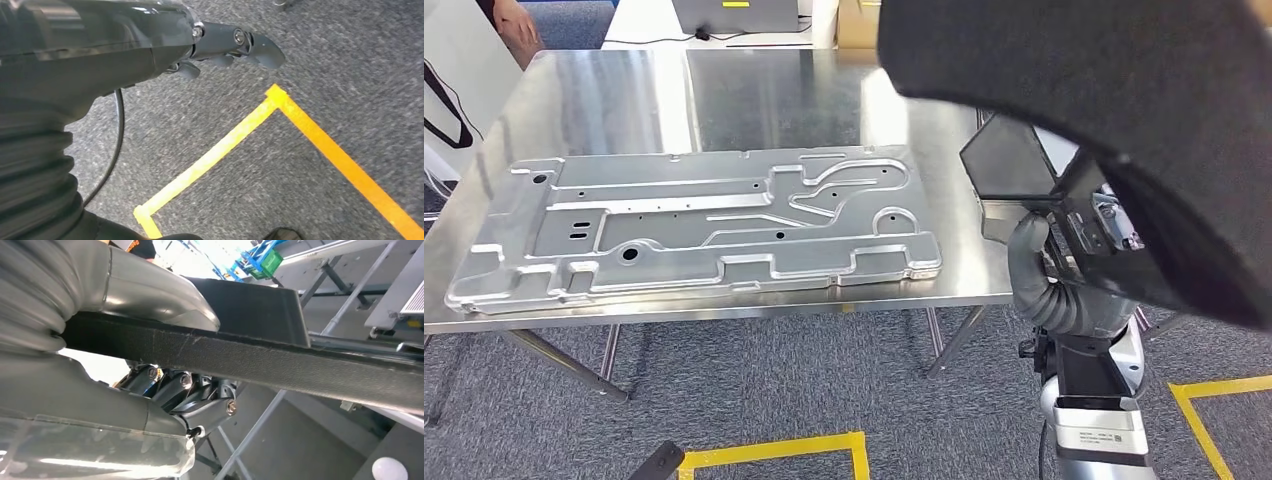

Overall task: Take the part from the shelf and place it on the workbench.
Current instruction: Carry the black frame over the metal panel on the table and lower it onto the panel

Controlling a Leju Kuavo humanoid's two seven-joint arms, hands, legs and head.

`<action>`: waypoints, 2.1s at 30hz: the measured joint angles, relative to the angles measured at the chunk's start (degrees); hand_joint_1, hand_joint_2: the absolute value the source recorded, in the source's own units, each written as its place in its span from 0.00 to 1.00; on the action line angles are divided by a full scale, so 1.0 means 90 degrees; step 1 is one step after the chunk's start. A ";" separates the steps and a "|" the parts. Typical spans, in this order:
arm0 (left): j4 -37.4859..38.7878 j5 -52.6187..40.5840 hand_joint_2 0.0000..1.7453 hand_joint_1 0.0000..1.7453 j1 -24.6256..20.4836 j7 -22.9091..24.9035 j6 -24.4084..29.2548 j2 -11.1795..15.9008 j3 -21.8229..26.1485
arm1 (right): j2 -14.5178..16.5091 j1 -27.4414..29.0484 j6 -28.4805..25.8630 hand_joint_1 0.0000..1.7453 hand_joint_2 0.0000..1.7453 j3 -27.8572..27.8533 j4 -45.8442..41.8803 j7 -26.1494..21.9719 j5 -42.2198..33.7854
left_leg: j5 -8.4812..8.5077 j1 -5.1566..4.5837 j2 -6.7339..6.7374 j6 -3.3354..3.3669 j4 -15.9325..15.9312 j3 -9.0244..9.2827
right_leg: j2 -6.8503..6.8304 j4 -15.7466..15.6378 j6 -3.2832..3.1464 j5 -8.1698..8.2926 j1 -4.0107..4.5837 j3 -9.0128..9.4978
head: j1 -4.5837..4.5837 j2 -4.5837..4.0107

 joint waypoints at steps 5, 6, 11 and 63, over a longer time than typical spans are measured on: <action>0.0002 0.0000 1.00 0.00 0.0004 0.0003 0.0002 -0.0008 0.0001 | 0.0000 0.0004 -0.0006 1.00 1.00 -0.0002 0.0002 0.0001 0.0007 | -0.0251 -0.0085 -0.0052 0.0019 -0.0024 0.0359 | -0.0001 -0.1210 -0.0229 0.0993 0.0167 0.0047 | 0.0093 0.0000; 0.0004 0.0000 1.00 0.00 0.0004 0.0004 0.0003 -0.0012 0.0002 | 0.0001 -0.0001 -0.0009 1.00 1.00 -0.0002 0.0003 0.0001 0.0007 | -0.0288 -0.0090 -0.0054 0.0001 -0.0040 0.0399 | -0.0002 -0.1474 -0.0293 0.1123 0.0211 0.0136 | 0.0093 0.0000; 0.0004 0.0000 1.00 0.00 0.0015 -0.0001 0.0018 -0.0016 -0.0002 | 0.0008 -0.0023 -0.0016 1.00 1.00 -0.0001 -0.0004 0.0001 0.0007 | -0.0352 -0.0108 -0.0008 -0.0147 0.0210 0.0485 | -0.0008 -0.1815 -0.0409 0.1138 0.0124 0.0493 | 0.0083 0.0000; -0.0013 -0.0283 1.00 0.00 -0.0197 -0.1281 -0.0160 0.0126 -0.0511 | -0.0237 -0.4944 0.1503 1.00 1.00 0.1087 0.8789 0.2299 0.1180 | 0.0123 0.0179 -0.0023 -0.0306 -0.0038 -0.0057 | 0.0010 -0.1925 0.0114 0.0755 -0.0065 0.0991 | 0.0160 0.0000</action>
